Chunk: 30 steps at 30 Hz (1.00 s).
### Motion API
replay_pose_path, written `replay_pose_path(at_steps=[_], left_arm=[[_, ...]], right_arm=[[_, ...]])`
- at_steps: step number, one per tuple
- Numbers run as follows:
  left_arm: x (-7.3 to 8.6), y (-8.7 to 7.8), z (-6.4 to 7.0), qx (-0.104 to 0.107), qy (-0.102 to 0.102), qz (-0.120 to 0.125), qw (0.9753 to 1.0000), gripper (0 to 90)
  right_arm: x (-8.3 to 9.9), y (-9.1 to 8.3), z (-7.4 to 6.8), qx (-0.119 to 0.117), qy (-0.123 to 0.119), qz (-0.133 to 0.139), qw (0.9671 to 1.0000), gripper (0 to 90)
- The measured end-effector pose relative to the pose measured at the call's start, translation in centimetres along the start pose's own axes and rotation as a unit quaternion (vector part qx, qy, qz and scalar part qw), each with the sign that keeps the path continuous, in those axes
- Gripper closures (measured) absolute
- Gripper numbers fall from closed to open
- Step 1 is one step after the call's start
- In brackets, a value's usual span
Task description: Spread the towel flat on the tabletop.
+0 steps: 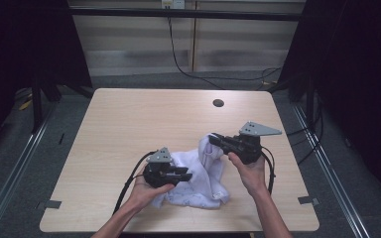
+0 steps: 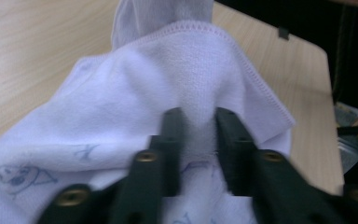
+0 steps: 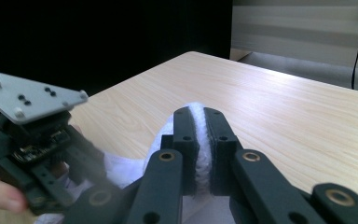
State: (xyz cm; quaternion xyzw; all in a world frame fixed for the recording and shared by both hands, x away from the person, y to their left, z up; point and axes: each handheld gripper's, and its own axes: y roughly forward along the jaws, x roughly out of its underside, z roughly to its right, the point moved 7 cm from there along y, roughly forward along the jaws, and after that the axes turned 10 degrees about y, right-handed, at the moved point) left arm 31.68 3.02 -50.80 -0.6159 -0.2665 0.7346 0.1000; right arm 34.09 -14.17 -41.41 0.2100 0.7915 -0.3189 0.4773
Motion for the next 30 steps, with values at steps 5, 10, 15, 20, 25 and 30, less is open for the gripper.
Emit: replay_pose_path(at_steps=[5, 10, 15, 20, 25, 30], left_arm=[[-0.3, -1.8, -0.5, 0.003, -0.013, 0.024, 0.9996, 83.5], [-1.5, -6.5, -1.4, -0.016, -0.021, 0.077, 0.9967, 83.8], [-3.8, -10.8, -2.3, -0.037, -0.02, 0.13, 0.9906, 83.9], [-6.4, -15.0, -2.6, -0.06, 0.001, 0.169, 0.9838, 83.9], [-7.2, -18.6, -3.0, -0.087, 0.009, 0.195, 0.9769, 84.0], [-3.9, -18.4, -3.8, -0.101, -0.016, 0.163, 0.9813, 84.0]], right_arm=[[-0.3, -0.8, 0.9, 0.01, 0.006, 0.014, 0.9998, 84.8], [-1.4, -2.3, 2.7, 0.036, 0.014, 0.03, 0.9988, 84.8], [-4.5, -4.0, 4.7, 0.065, 0.012, 0.047, 0.9967, 84.8], [-8.7, -4.2, 6.4, 0.106, -0.002, 0.055, 0.9928, 84.9], [-13.0, -4.9, 8.5, 0.156, -0.01, 0.06, 0.9859, 84.9], [-13.2, -4.5, 11.1, 0.175, 0.007, 0.039, 0.9838, 81.7]])
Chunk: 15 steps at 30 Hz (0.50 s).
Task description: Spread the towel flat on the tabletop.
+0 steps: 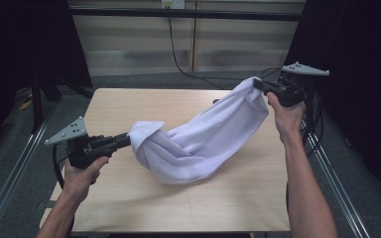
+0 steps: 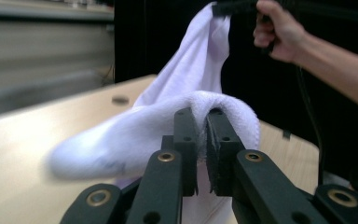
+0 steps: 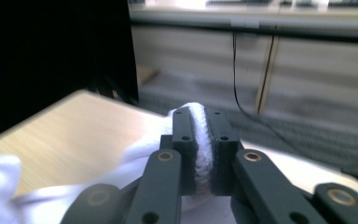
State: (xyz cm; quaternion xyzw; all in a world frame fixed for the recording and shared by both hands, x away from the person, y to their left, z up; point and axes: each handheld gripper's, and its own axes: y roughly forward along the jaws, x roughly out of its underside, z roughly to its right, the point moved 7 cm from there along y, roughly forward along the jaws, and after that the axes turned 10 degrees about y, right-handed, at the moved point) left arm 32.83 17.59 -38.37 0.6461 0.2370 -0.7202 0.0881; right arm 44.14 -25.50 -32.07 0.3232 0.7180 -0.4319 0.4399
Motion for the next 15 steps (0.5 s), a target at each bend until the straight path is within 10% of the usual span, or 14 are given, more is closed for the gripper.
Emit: replay_pose_path(at_steps=[6, 15], left_arm=[[4.6, 0.7, -0.3, 0.0, -0.038, -0.042, 0.9984, 83.9], [7.2, -0.8, -0.4, -0.006, -0.061, -0.053, 0.9967, 79.6]], right_arm=[[5.1, 2.3, 0.7, 0.008, 0.004, -0.056, 0.9984, 58.8], [10.7, 1.2, -4.6, -0.07, -0.013, -0.079, 0.9943, 56.9]])
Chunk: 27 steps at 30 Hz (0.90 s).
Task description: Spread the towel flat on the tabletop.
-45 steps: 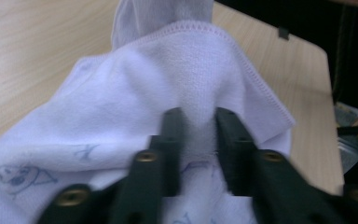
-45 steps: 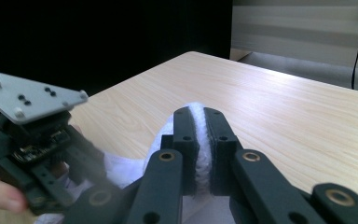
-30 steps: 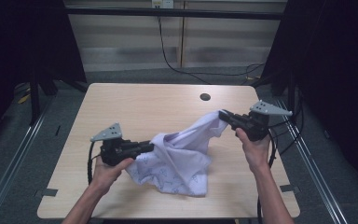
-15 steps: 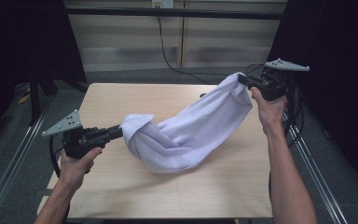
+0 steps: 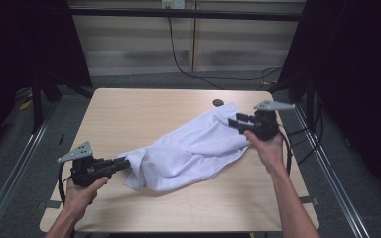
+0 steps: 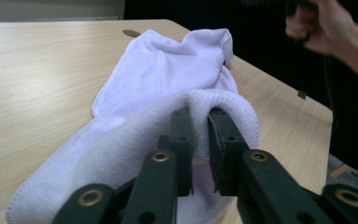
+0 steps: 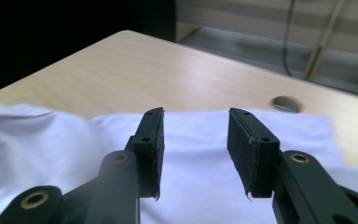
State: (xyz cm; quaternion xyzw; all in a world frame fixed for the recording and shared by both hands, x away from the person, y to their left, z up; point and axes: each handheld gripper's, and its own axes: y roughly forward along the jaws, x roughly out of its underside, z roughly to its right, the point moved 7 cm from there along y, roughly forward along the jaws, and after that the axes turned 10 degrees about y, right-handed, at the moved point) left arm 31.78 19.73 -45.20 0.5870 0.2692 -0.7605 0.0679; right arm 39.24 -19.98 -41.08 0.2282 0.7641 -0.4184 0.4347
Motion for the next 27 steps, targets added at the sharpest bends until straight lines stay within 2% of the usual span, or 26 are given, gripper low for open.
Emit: replay_pose_path(at_steps=[2, 3, 6, 7, 8, 9, 10, 11, 12, 13, 14, 15, 16, 18, 20, 21, 23, 24, 25, 26, 27], left_arm=[[0.1, -0.1, -0.2, -0.005, 0.0, -0.002, 1.0, 78.3], [0.0, -0.2, -0.2, -0.006, -0.001, 0.0, 1.0, 74.2], [-0.4, -0.8, -0.9, -0.017, -0.003, 0.01, 0.9998, 68.8], [-0.4, -0.8, -0.9, -0.017, -0.003, 0.01, 0.9998, 67.1], [-0.5, -1.0, -1.3, -0.024, -0.003, 0.012, 0.9996, 66.6], [-0.4, -0.8, -1.6, -0.026, -0.006, 0.006, 0.9996, 65.5], [-0.4, -0.8, -1.6, -0.026, -0.006, 0.006, 0.9996, 63.7], [-0.1, -0.6, -2.0, -0.029, -0.007, -0.002, 0.9996, 63.7], [0.6, 0.2, -3.2, -0.045, -0.012, -0.015, 0.9988, 61.5], [0.6, 0.2, -3.2, -0.045, -0.012, -0.015, 0.9988, 59.8], [1.9, 1.3, -4.4, -0.054, -0.026, -0.038, 0.9975, 57.7], [2.5, 1.8, -4.8, -0.055, -0.032, -0.049, 0.9968, 54.6], [2.5, 1.8, -4.8, -0.055, -0.032, -0.049, 0.9968, 52.9], [3.6, 2.7, -5.1, -0.05, -0.038, -0.069, 0.9957, 51.7], [4.4, 3.4, -5.0, -0.042, -0.028, -0.092, 0.9945, 45.3], [4.7, 3.8, -5.0, -0.049, -0.026, -0.101, 0.9934, 43.3], [5.4, 4.4, -4.9, -0.038, -0.019, -0.119, 0.9919, 42.1], [5.6, 4.6, -4.9, -0.039, -0.018, -0.124, 0.9914, 42.1], [6.0, 5.0, -4.7, -0.034, -0.015, -0.135, 0.9902, 43.6], [6.0, 5.0, -4.7, -0.034, -0.015, -0.135, 0.9902, 46.1], [6.3, 5.2, -4.5, -0.027, -0.01, -0.145, 0.989, 46.1]], right_arm=[[2.4, 0.4, -1.9, -0.035, 0.003, -0.009, 0.9993, 57.4], [5.0, 1.0, -3.6, -0.052, -0.002, -0.025, 0.9983, 60.2], [8.7, 2.1, -6.0, -0.091, 0.009, -0.055, 0.9942, 63.4], [8.7, 2.1, -6.0, -0.091, 0.009, -0.055, 0.9942, 63.4], [10.7, 2.9, -7.4, -0.109, 0.006, -0.075, 0.9911, 64.8], [11.6, 3.3, -8.0, -0.122, 0.009, -0.086, 0.9888, 64.8], [11.6, 3.3, -8.0, -0.122, 0.009, -0.086, 0.9888, 64.8], [12.4, 3.7, -8.7, -0.131, 0.006, -0.097, 0.9866, 64.3], [13.5, 4.5, -9.7, -0.137, -0.001, -0.113, 0.9841, 62.8], [13.8, 4.8, -10.2, -0.143, -0.004, -0.118, 0.9827, 61.8], [14.0, 5.2, -10.6, -0.146, -0.003, -0.119, 0.9821, 60.1], [14.3, 5.6, -11.0, -0.152, -0.005, -0.125, 0.9805, 59.0], [14.3, 5.6, -11.0, -0.152, -0.005, -0.125, 0.9805, 59.0], [14.9, 6.4, -11.7, -0.156, -0.015, -0.138, 0.9779, 57.0], [15.5, 7.3, -12.5, -0.16, -0.022, -0.147, 0.9759, 54.4], [15.7, 7.5, -12.7, -0.163, -0.025, -0.148, 0.9751, 53.9], [16.0, 7.7, -13.0, -0.157, -0.033, -0.154, 0.975, 52.5], [16.0, 7.7, -13.0, -0.157, -0.033, -0.154, 0.975, 52.5], [16.4, 7.9, -13.1, -0.148, -0.051, -0.16, 0.9746, 52.3], [16.4, 7.9, -13.1, -0.148, -0.051, -0.16, 0.9746, 52.3], [16.4, 7.9, -13.1, -0.145, -0.055, -0.158, 0.9753, 52.6]])
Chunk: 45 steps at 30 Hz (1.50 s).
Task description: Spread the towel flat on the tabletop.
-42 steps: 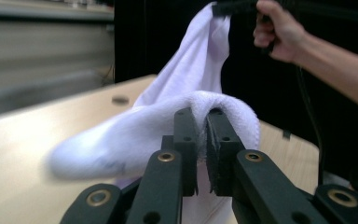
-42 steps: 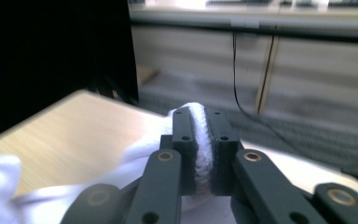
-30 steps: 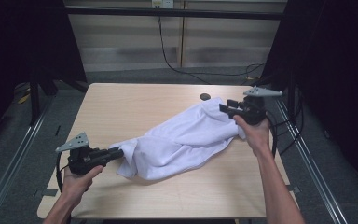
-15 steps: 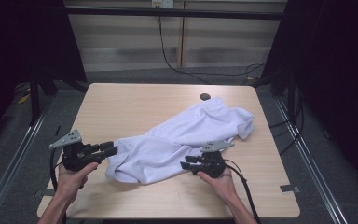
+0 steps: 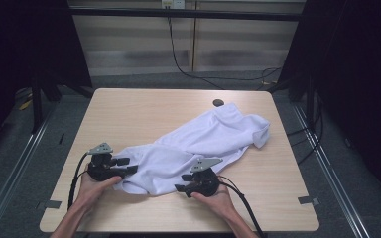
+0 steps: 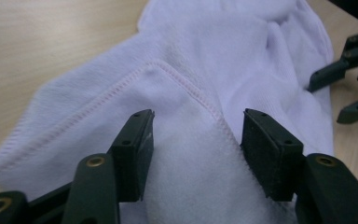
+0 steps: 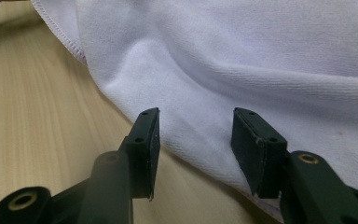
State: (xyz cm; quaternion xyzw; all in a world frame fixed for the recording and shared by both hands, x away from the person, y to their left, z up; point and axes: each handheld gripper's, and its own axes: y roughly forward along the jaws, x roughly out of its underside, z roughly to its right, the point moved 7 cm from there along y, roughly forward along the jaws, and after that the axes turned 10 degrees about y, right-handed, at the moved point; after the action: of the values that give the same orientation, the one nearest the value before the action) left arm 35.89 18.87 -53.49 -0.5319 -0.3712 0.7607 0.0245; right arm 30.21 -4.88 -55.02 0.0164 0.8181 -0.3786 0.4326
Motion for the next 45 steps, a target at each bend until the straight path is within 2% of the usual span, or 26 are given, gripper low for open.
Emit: replay_pose_path(at_steps=[2, 3, 4, 7, 8, 9, 12, 13, 15, 16, 21, 22, 25, 26, 27, 28, 30, 31, 33, 36, 37, 39, 40, 41, 42, 45], left_arm=[[0.6, 0.6, 0.2, -0.009, 0.021, -0.028, 0.9993, 64.7], [0.6, 0.7, 0.3, -0.009, 0.023, -0.029, 0.9993, 77.2], [0.5, 0.6, 0.3, -0.01, 0.021, -0.025, 0.9994, 77.2], [-0.4, -1.0, 0.2, -0.002, 0.002, 0.02, 0.9998, 82.5], [-1.3, -2.7, 0.3, 0.006, -0.011, 0.059, 0.9982, 82.6], [-1.3, -2.7, 0.3, 0.006, -0.011, 0.059, 0.9982, 82.7], [-2.4, -4.6, 0.9, 0.028, -0.018, 0.107, 0.9937, 82.7], [-2.9, -4.9, 1.4, 0.04, -0.018, 0.119, 0.9919, 82.6], [-4.0, -5.4, 2.4, 0.06, -0.016, 0.142, 0.9879, 82.5], [-5.1, -5.7, 3.4, 0.074, -0.01, 0.158, 0.9845, 82.2], [-6.3, -5.5, 4.4, 0.088, -0.007, 0.177, 0.9802, 81.7], [-6.3, -5.4, 4.4, 0.086, -0.006, 0.174, 0.9809, 81.7], [-5.6, -4.8, 3.4, 0.074, -0.02, 0.167, 0.983, 81.8], [-4.7, -4.5, 2.2, 0.055, -0.034, 0.158, 0.9854, 82.8], [-4.7, -4.5, 2.2, 0.055, -0.034, 0.158, 0.9854, 83.9], [-4.2, -4.5, 1.5, 0.043, -0.039, 0.153, 0.9865, 85.6], [-3.2, -4.5, 0.2, 0.02, -0.046, 0.138, 0.9892, 85.7], [-2.5, -4.7, -0.8, 0.011, -0.064, 0.138, 0.9884, 85.6], [-2.2, -4.9, -1.1, 0.006, -0.068, 0.137, 0.9883, 85.6], [-1.5, -5.2, -1.7, -0.001, -0.071, 0.133, 0.9886, 85.6], [-1.4, -5.2, -1.8, 0.0, -0.071, 0.131, 0.9889, 85.7], [-1.4, -5.2, -1.8, -0.004, -0.073, 0.131, 0.9887, 85.7], [-1.6, -5.0, -1.6, -0.003, -0.072, 0.133, 0.9885, 85.8], [-1.6, -5.0, -1.6, -0.003, -0.072, 0.133, 0.9885, 85.8], [-1.7, -4.9, -1.5, -0.004, -0.071, 0.133, 0.9886, 85.8], [-2.1, -4.6, -1.4, -0.005, -0.068, 0.133, 0.9888, 85.8]], right_arm=[[0.0, 0.1, 0.0, 0.011, -0.014, 0.0, 0.9998, 57.4], [0.1, 0.1, 0.1, 0.027, -0.024, 0.001, 0.9993, 69.5], [0.1, 0.1, 0.1, 0.027, -0.024, 0.001, 0.9993, 69.5], [0.1, -0.8, 0.8, 0.032, -0.009, 0.007, 0.9994, 87.6], [0.0, -1.2, 0.9, 0.031, -0.008, 0.007, 0.9995, 87.9], [-0.3, -1.9, 1.1, 0.024, 0.001, 0.015, 0.9996, 88.1], [-1.4, -3.8, 1.3, 0.003, 0.022, 0.045, 0.9987, 88.3], [-2.7, -6.0, 1.5, 0.002, 0.023, 0.074, 0.997, 88.3], [-3.4, -7.0, 1.6, 0.002, 0.022, 0.085, 0.9962, 88.4], [-4.8, -8.9, 2.1, 0.016, 0.016, 0.108, 0.9938, 88.3], [-8.1, -11.1, 4.1, 0.033, 0.018, 0.143, 0.989, 88.3], [-8.1, -11.1, 4.1, 0.033, 0.018, 0.143, 0.989, 88.3], [-9.0, -10.0, 6.2, 0.051, 0.031, 0.131, 0.9896, 88.2], [-9.1, -8.5, 7.7, 0.06, 0.039, 0.115, 0.9908, 88.0], [-9.1, -8.5, 7.7, 0.06, 0.039, 0.115, 0.9908, 88.0], [-9.0, -6.6, 9.0, 0.069, 0.052, 0.102, 0.991, 87.8], [-8.8, -4.8, 9.5, 0.062, 0.065, 0.092, 0.9917, 84.3], [-8.6, -4.1, 9.5, 0.061, 0.066, 0.088, 0.9921, 80.2], [-8.4, -3.7, 9.3, 0.058, 0.065, 0.086, 0.9925, 75.1], [-8.1, -4.8, 7.0, 0.048, 0.064, 0.12, 0.9895, 59.9], [-8.0, -5.3, 6.1, 0.045, 0.063, 0.13, 0.9885, 58.2], [-7.3, -5.9, 4.4, 0.03, 0.043, 0.127, 0.9905, 59.6], [-6.6, -6.0, 3.5, 0.018, 0.046, 0.129, 0.9904, 61.5], [-6.6, -6.0, 3.5, 0.018, 0.046, 0.129, 0.9904, 61.5], [-4.9, -5.5, 1.6, -0.015, 0.04, 0.111, 0.9929, 63.9], [-2.0, -3.2, -0.4, -0.043, 0.034, 0.062, 0.9966, 63.0]])
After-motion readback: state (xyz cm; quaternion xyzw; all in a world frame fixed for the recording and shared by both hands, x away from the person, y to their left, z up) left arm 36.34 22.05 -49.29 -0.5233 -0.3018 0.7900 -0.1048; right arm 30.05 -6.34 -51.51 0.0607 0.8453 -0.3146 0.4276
